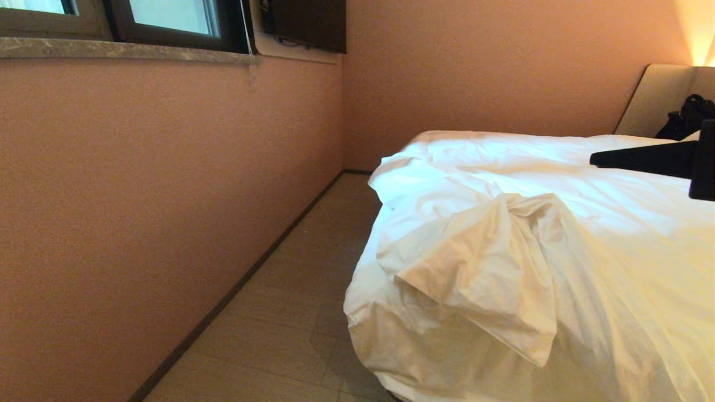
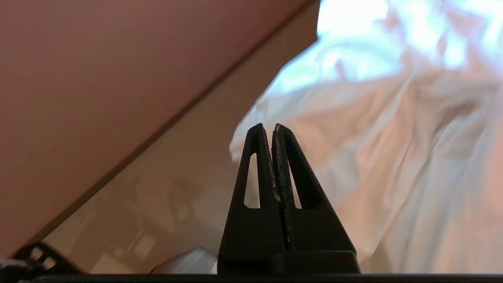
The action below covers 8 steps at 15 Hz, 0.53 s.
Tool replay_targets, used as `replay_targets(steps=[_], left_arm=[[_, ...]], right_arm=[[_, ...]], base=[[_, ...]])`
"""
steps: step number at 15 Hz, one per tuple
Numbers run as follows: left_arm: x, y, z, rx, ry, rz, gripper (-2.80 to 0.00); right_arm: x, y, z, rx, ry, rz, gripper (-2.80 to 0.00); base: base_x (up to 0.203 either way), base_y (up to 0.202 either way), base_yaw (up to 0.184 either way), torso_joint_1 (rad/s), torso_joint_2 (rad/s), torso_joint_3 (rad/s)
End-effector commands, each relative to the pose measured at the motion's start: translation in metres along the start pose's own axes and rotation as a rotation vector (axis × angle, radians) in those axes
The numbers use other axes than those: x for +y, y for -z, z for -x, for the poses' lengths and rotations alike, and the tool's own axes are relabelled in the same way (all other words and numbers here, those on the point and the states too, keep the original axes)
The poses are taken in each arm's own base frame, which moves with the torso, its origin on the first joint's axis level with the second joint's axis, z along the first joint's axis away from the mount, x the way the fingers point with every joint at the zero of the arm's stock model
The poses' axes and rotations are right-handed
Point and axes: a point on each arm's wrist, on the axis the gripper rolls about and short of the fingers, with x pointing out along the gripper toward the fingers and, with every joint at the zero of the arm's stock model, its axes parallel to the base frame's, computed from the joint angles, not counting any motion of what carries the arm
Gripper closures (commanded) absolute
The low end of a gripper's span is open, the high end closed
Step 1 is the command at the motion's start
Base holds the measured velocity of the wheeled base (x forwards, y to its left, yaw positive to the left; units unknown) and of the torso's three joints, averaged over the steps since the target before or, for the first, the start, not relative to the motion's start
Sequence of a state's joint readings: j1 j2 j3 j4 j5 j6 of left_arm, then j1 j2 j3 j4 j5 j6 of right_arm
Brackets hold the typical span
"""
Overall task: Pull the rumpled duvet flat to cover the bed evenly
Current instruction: Flatten the corners of the folded blanket
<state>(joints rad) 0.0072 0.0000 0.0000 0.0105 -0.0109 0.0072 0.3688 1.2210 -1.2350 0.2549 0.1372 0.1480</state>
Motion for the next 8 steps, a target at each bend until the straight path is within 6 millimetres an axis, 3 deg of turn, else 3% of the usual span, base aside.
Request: replay_targets(steps=[1,5,8], left_arm=[[0.0,0.0,0.0,0.0,-0.001,0.0,0.0],[0.0,0.0,0.0,0.0,-0.001,0.0,0.0],[0.0,0.0,0.0,0.0,-0.001,0.0,0.0]], right_arm=[[0.004,-0.005,0.02,-0.077,0.007,0.035,0.0],[0.008,-0.003,0.058,-0.169,0.04,0.09,0.0],[0.006,0.01,0.077,-0.194,0.146,0.187,0.0]], base=[[0.0,0.0,0.0,0.0,0.0,0.0],[0.0,0.0,0.0,0.0,0.0,0.0],[0.0,0.0,0.0,0.0,0.0,0.0]])
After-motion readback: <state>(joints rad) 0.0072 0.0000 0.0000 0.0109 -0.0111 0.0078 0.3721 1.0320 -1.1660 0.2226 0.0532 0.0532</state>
